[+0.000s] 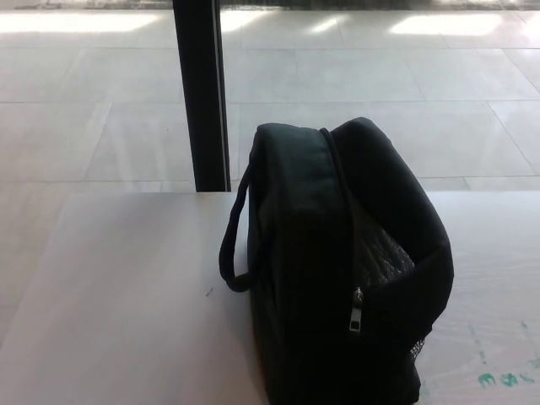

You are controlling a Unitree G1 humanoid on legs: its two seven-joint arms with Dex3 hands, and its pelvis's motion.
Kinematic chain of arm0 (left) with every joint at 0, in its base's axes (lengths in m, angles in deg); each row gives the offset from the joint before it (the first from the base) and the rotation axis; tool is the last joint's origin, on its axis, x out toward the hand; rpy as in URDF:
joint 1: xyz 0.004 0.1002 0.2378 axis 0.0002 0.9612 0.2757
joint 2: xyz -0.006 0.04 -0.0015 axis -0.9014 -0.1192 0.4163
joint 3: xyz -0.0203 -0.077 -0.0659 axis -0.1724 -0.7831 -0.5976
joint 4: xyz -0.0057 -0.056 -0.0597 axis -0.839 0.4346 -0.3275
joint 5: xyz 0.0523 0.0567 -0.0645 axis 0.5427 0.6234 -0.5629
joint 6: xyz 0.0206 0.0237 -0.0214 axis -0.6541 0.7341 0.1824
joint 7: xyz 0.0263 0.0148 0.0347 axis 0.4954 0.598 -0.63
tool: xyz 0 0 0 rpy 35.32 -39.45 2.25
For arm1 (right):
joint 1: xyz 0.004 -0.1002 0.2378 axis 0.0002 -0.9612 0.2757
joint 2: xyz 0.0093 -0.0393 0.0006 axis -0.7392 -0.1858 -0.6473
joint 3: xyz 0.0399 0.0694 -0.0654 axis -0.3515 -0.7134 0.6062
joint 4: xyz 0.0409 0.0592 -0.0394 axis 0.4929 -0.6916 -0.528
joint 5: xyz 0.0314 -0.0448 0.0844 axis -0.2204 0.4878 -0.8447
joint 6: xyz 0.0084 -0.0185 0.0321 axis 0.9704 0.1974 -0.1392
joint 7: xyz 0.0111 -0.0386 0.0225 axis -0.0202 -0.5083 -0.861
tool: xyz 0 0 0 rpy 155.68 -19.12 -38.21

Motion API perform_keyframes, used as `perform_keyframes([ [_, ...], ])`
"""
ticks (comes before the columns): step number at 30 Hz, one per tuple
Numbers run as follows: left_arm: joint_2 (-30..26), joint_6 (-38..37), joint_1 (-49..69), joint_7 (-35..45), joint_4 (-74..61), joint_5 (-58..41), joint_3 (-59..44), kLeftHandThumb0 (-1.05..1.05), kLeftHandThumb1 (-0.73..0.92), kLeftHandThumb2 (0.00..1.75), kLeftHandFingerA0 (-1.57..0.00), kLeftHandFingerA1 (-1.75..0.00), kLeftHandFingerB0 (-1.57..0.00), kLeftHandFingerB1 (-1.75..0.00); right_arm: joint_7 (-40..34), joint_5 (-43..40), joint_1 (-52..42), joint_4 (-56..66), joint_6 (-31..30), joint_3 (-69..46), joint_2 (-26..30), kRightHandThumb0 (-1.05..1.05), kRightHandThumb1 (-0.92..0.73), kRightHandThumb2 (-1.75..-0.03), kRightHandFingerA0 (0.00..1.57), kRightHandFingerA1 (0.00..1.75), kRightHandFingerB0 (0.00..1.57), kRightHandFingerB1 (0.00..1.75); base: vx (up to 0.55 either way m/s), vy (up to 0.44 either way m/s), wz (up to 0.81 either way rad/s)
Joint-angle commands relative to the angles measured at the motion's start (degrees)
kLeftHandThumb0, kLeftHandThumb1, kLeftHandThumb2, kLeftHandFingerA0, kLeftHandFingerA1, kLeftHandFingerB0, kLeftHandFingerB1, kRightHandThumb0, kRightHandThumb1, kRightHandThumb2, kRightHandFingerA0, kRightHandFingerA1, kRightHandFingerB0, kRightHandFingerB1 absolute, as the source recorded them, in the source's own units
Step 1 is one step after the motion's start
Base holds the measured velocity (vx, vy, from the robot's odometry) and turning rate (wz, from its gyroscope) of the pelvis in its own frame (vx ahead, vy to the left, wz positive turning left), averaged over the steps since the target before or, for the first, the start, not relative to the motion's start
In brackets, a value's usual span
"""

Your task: The robot uses its right hand to pick up the cube kept on the middle of the desk and put it inside the bag next to it

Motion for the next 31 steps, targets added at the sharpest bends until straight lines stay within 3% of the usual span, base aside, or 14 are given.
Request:
perform_keyframes([
  [1, 1.6, 5.8, -0.2, -1.5, -2.7, -3.5, -2.4, -0.45, 0.51, 0.91, -0.31, -0.59, -0.44, -0.63, -1.2, -2.0, -0.6, -0.6, 1.4, 0.8, 2.1, -0.62, -0.76, -0.61, 0.43, 0.85, 0.46, 0.67, 0.0, 0.0, 0.0],
  [7, 0.5, 6.2, 0.2, 1.2, -1.7, -3.9, -1.9, -0.46, 0.51, 0.89, -0.34, -0.6, -0.3, -0.55, -1.8, -3.3, -1.9, 1.0, 0.7, 1.6, 2.3, -0.62, -0.75, -0.62, 0.48, 0.97, 0.48, 0.72, 0.0, 0.0, 0.0],
  [9, 0.1, 5.7, 0.2, 1.7, -1.1, -3.9, -1.5, -0.46, 0.51, 0.89, -0.34, -0.61, -0.29, -0.55, -2.0, -3.1, -2.0, 0.6, 0.7, 2.0, 2.9, -0.62, -0.76, -0.63, 0.48, 0.85, 0.49, 0.65, 0.0, 0.0, 0.0],
  [11, -0.4, 6.3, -0.2, 1.7, 0.1, -3.6, -1.3, -0.44, 0.5, 0.88, -0.29, -0.57, -0.29, -0.54, -2.7, -3.0, -2.3, 0.9, 0.1, 2.6, 3.0, -0.61, -0.76, -0.63, 0.53, 0.87, 0.55, 0.64, 0.0, 0.0, 0.0],
  [12, -0.8, 6.9, -0.7, 1.7, 1.1, -3.4, -0.9, -0.39, 0.71, 0.59, -0.32, -0.5, -0.36, -0.45, -2.3, -3.5, -2.2, -0.1, 0.7, 2.6, 3.1, -0.61, -0.74, -0.63, 0.52, 0.86, 0.56, 0.66, 0.0, 0.0, 0.0],
  [19, -1.9, 7.3, -1.8, 3.2, 3.0, -4.1, -0.2, -0.41, 0.7, 0.59, -0.31, -0.52, -0.35, -0.46, -4.0, -4.2, -2.6, 0.7, 1.5, 2.8, 2.7, -0.61, -0.74, -0.61, 0.5, 0.93, 0.53, 0.78, 0.0, 0.0, 0.0],
  [21, -2.1, 7.1, -1.9, 3.2, 3.2, -3.8, 0.3, -0.43, 0.7, 0.59, -0.3, -0.5, -0.34, -0.44, -4.0, -5.1, -2.4, 0.4, 3.1, 2.4, 2.4, -0.6, -0.75, -0.62, 0.42, 0.91, 0.42, 0.74, 0.0, 0.0, 0.0],
  [22, -2.1, 7.0, -1.7, 3.0, 2.9, -3.7, 0.4, -0.45, 0.48, 0.88, -0.26, -0.58, -0.29, -0.55, -4.1, -5.7, -2.2, 0.1, 3.6, 2.0, 2.3, -0.59, -0.74, -0.62, 0.4, 0.89, 0.41, 0.72, 0.0, 0.0, 0.0],
  [23, -2.2, 7.0, -1.7, 3.0, 2.9, -3.8, 0.4, -0.43, 0.7, 0.59, -0.3, -0.5, -0.36, -0.44, -4.4, -6.0, -2.0, 0.0, 3.7, 1.8, 2.3, -0.59, -0.74, -0.62, 0.38, 0.85, 0.39, 0.71, 0.0, 0.0, 0.0],
  [25, -2.3, 7.1, -1.7, 3.0, 2.9, -3.8, 0.4, -0.42, 0.7, 0.59, -0.31, -0.49, -0.36, -0.44, -4.6, -6.4, -1.8, -0.4, 4.1, 1.7, 2.2, -0.59, -0.74, -0.62, 0.38, 0.84, 0.39, 0.72, 0.0, 0.0, 0.0],
  [26, -2.3, 7.3, -2.2, 2.6, 3.0, -3.7, 0.5, -0.43, 0.49, 0.88, -0.26, -0.57, -0.31, -0.56, -4.7, -6.3, -1.7, 0.1, 3.6, 1.9, 2.5, -0.59, -0.74, -0.62, 0.39, 0.87, 0.4, 0.73, 0.0, 0.0, 0.0],
  [28, -2.1, 7.3, -2.0, 2.8, 2.6, -4.1, 0.1, -0.44, 0.48, 0.88, -0.27, -0.58, -0.3, -0.56, -4.9, -6.1, -1.7, -0.2, 3.8, 2.3, 2.7, -0.59, -0.74, -0.62, 0.41, 0.82, 0.42, 0.67, 0.0, 0.0, 0.0],
  [29, -2.3, 7.6, -2.0, 2.6, 2.3, -3.9, 0.3, -0.47, 0.5, 0.88, -0.29, -0.59, -0.33, -0.57, -4.8, -6.4, -1.8, -0.1, 4.0, 2.2, 2.6, -0.58, -0.73, -0.62, 0.42, 1.03, 0.42, 0.65, 0.0, 0.0, 0.0],
  [31, -2.4, 7.7, -1.9, 2.6, 2.2, -3.8, 0.5, -0.47, 0.5, 0.88, -0.29, -0.59, -0.33, -0.57, -4.7, -6.6, -1.9, -0.1, 4.2, 2.2, 2.5, -0.58, -0.73, -0.62, 0.42, 1.03, 0.42, 0.65, 0.0, 0.0, 0.0],
])
